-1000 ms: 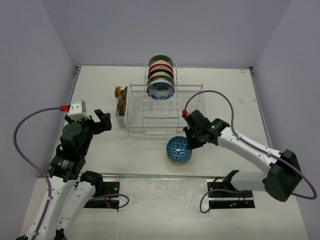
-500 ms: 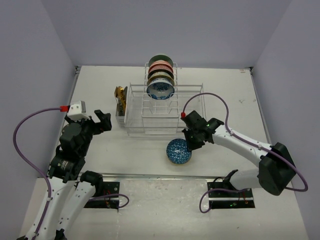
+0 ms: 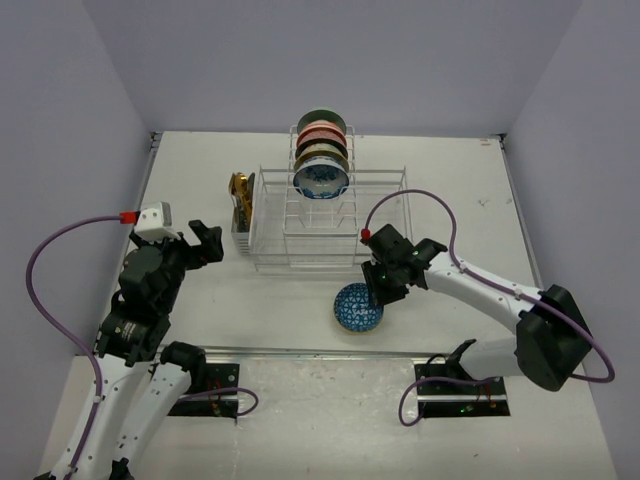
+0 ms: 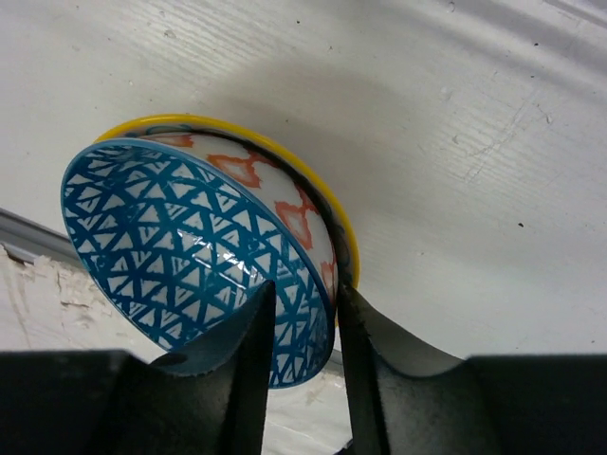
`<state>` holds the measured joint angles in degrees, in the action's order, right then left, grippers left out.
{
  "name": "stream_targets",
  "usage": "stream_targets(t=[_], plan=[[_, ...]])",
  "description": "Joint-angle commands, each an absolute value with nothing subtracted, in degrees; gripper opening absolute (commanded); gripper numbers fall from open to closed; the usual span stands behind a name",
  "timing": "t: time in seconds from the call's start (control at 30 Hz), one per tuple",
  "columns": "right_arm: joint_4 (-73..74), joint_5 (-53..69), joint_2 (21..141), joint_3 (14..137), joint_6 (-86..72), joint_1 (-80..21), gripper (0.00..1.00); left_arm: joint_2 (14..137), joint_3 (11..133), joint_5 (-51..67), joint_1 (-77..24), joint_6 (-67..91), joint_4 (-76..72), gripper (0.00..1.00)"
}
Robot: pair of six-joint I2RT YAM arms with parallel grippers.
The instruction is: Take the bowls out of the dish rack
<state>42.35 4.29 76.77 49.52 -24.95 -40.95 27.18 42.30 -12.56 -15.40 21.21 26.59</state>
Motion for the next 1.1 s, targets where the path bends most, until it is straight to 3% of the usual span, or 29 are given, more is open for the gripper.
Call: stream_targets(t=[0.0,0.13,0.43,0.53,0.67,1.07], plan=[[42.1,4.9,76.1,51.3,-24.8,-40.8,0.36,26.7,42.1,-11.7,-15.0,19.4,24.3,1.00],[43.2,4.0,75.2,51.9,-24.8,-40.8,0.39,26.5,42.1,-11.7,-15.0,19.4,24.3,1.00],[46.7,-2.4,73.3,52.6,-26.6,-40.9,0.38,26.5,42.0,-11.8,-15.0,19.4,24.3,1.00],[46.7,-2.9,73.4,52.3,-26.7,-40.8,0.32,26.5,42.1,-11.8,-15.0,19.4,24.3,1.00],[46.4,-3.8,73.7,51.5,-27.3,-40.9,0.15,26.6,42.0,-11.7,-15.0,19.4,24.3,1.00],[44.8,-2.2,73.7,50.4,-26.9,-40.9,0.11,27.0,42.0,-11.8,-15.0,19.4,24.3,1.00]])
